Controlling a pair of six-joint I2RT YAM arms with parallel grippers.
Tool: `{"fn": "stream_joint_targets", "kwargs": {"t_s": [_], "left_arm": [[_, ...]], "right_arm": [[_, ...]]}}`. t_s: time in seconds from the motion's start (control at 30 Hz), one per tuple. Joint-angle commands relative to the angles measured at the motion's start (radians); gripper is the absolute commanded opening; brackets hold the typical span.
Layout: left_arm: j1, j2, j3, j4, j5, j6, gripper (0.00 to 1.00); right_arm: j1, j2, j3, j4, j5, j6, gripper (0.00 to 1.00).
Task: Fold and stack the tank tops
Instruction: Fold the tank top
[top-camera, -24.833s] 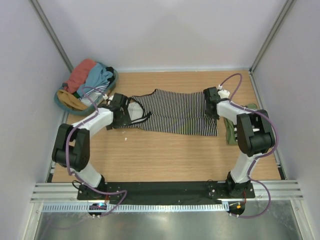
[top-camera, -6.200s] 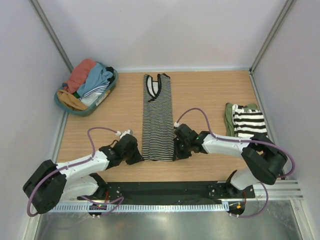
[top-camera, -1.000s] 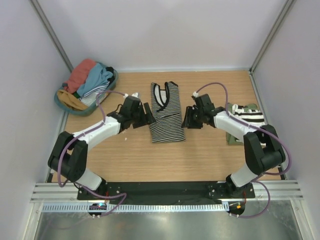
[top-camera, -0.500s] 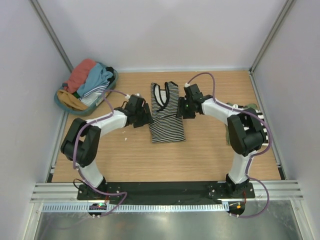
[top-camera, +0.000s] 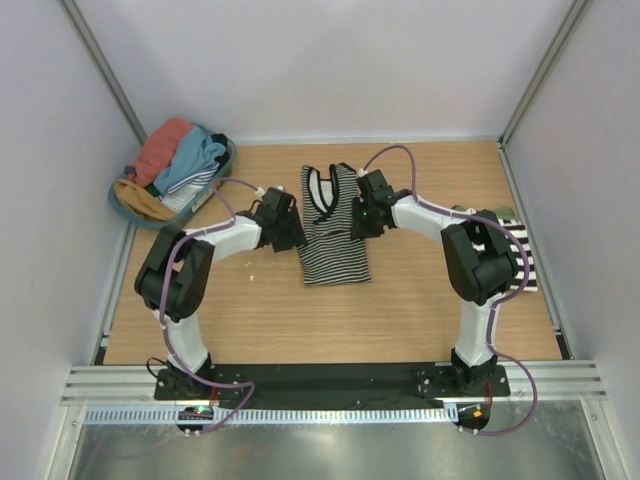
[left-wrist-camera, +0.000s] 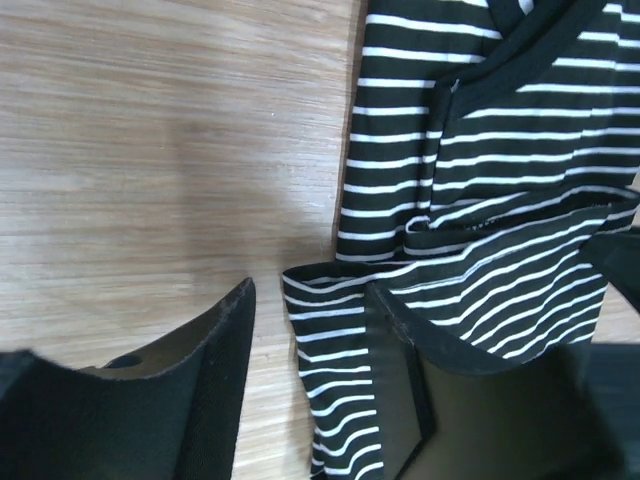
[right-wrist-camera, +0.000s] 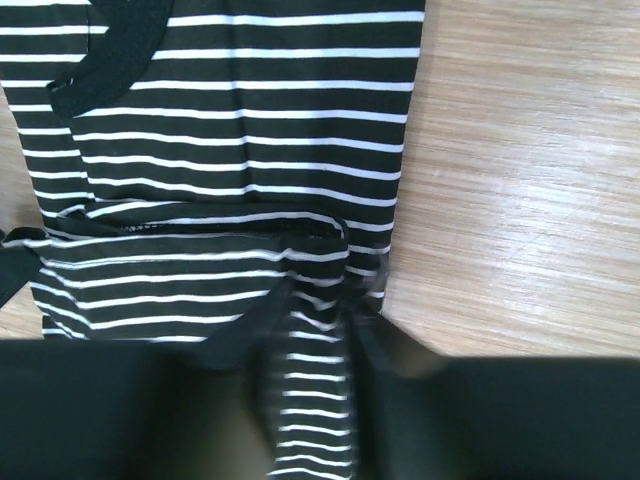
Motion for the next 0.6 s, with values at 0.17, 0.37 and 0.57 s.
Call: {"fn": "stream_joint_targets", "kwargs": {"t_s": [0.17, 0.37, 0.57], "left_arm": [[0.003, 0.049, 0.053, 0.023, -0.022, 0.003, 0.29], [0.003, 0.069, 0.074, 0.025, -0.004, 0.009, 0.20], [0.003, 0.046, 0.070, 0.016, -0.004, 0.020, 0.00]], "right_arm": [[0.020, -0.021, 0.025, 0.028, 0.028, -0.028, 0.09], [0.028, -0.043, 0.013, 0.047, 0.028, -0.034, 0.01], [0.030, -0.083, -0.024, 0.082, 0.063, -0.030, 0.01]]}}
